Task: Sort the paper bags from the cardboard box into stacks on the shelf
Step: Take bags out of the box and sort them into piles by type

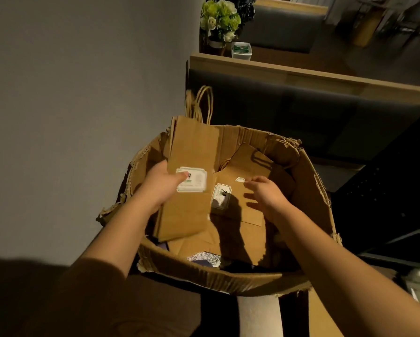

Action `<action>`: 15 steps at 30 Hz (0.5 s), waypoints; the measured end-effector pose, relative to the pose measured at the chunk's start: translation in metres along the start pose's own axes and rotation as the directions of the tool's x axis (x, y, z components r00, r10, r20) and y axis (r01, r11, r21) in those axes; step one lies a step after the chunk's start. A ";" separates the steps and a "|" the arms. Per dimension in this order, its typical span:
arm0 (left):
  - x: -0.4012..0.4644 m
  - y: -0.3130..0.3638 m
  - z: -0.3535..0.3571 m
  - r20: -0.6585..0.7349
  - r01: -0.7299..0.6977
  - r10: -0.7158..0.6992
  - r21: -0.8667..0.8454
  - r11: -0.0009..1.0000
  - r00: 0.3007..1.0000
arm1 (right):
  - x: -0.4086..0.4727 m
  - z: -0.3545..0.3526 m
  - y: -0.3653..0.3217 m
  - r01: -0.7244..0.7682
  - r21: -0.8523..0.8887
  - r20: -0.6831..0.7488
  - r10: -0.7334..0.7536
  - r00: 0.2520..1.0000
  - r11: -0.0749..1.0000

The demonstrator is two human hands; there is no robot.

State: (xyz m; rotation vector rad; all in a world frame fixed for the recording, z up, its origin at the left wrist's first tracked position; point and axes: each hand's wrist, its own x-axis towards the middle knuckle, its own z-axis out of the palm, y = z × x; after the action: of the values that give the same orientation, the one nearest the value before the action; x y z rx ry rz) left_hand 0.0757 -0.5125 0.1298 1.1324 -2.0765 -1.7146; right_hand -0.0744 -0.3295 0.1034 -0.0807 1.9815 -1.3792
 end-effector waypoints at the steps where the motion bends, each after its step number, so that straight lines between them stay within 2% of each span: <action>1: 0.005 0.000 -0.004 -0.068 -0.030 0.035 0.080 0.996 0.997 | 0.005 -0.005 0.004 -0.016 -0.181 -0.030 0.011 1.000 0.983; 3: 0.011 -0.002 -0.008 -0.153 -0.051 0.081 0.191 0.980 0.985 | 0.014 -0.007 0.013 -0.036 -0.509 0.004 0.045 0.999 0.860; 5: 0.011 -0.005 -0.006 -0.177 -0.054 0.098 0.237 0.970 0.979 | 0.019 -0.004 0.022 -0.031 -0.712 0.056 0.101 0.993 0.702; 7: 0.008 -0.008 -0.001 -0.190 -0.044 0.085 0.211 0.976 0.978 | 0.024 0.002 0.033 0.068 -0.866 0.115 0.065 0.991 0.496; 9: 0.005 -0.011 0.004 -0.211 -0.046 0.085 0.184 0.982 0.974 | 0.025 0.009 0.041 0.197 -0.940 0.214 0.033 0.976 0.280; 10: 0.003 -0.013 0.006 -0.222 -0.048 0.090 0.185 0.981 0.971 | 0.026 0.011 0.044 0.239 -0.948 0.253 0.042 0.967 0.213; 12: 0.002 -0.016 0.007 -0.244 -0.046 0.093 0.191 0.980 0.965 | 0.025 0.015 0.045 0.268 -0.954 0.280 0.073 0.957 0.136; 15: 0.001 -0.019 0.008 -0.241 -0.045 0.094 0.199 0.979 0.966 | 0.027 0.017 0.047 0.246 -0.966 0.254 0.105 0.962 0.083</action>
State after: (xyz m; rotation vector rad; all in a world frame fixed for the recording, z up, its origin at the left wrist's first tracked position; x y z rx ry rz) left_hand 0.0781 -0.5082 0.1103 1.2409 -2.1274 -1.2859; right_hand -0.0692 -0.3345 0.0468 -0.9752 2.2938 0.3123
